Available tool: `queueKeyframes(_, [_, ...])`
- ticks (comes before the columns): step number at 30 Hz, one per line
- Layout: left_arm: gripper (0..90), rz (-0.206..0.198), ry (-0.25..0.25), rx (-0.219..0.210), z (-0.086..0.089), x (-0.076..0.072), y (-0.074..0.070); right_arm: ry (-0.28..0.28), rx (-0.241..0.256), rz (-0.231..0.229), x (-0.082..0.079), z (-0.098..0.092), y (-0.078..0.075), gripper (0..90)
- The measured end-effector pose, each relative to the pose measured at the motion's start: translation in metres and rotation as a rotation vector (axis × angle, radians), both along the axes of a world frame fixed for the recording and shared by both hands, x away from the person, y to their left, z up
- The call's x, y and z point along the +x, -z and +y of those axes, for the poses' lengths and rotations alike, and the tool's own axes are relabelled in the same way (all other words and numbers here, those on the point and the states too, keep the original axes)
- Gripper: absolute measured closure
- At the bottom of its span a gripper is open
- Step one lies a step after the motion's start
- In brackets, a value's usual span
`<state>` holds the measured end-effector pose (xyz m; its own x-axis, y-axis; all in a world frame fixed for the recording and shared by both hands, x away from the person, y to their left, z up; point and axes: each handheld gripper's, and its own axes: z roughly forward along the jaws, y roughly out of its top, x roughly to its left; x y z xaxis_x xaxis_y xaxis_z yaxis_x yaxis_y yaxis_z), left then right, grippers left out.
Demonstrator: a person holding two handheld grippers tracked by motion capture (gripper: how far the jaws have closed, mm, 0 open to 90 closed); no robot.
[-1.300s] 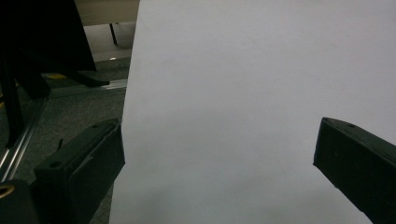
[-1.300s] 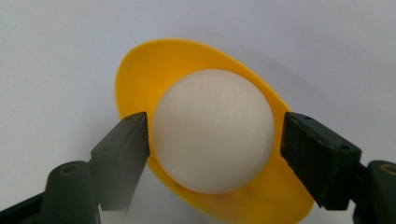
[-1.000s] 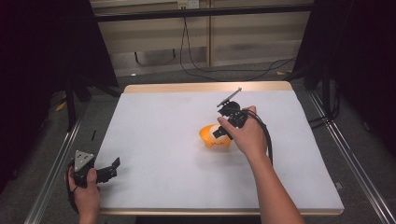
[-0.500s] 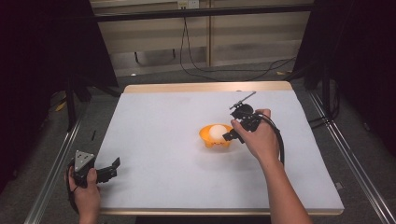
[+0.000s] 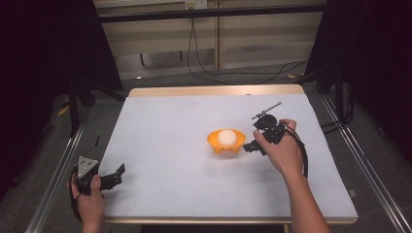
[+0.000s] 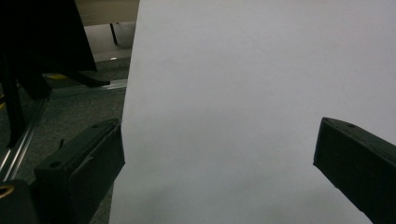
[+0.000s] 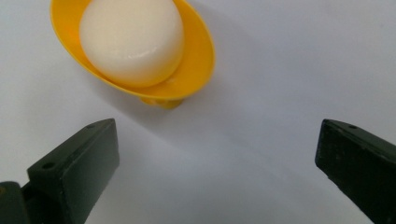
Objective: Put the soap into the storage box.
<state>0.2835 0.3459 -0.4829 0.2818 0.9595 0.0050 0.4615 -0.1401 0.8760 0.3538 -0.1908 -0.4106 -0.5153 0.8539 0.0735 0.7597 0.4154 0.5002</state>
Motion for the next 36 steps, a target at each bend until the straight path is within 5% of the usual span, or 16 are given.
queueKeyframes(36, [1.9, -0.002, 0.003, 0.004, 0.000, 0.000, 0.000, 0.133, 0.065, -0.100, -0.061, -0.080, 0.031, 0.0])
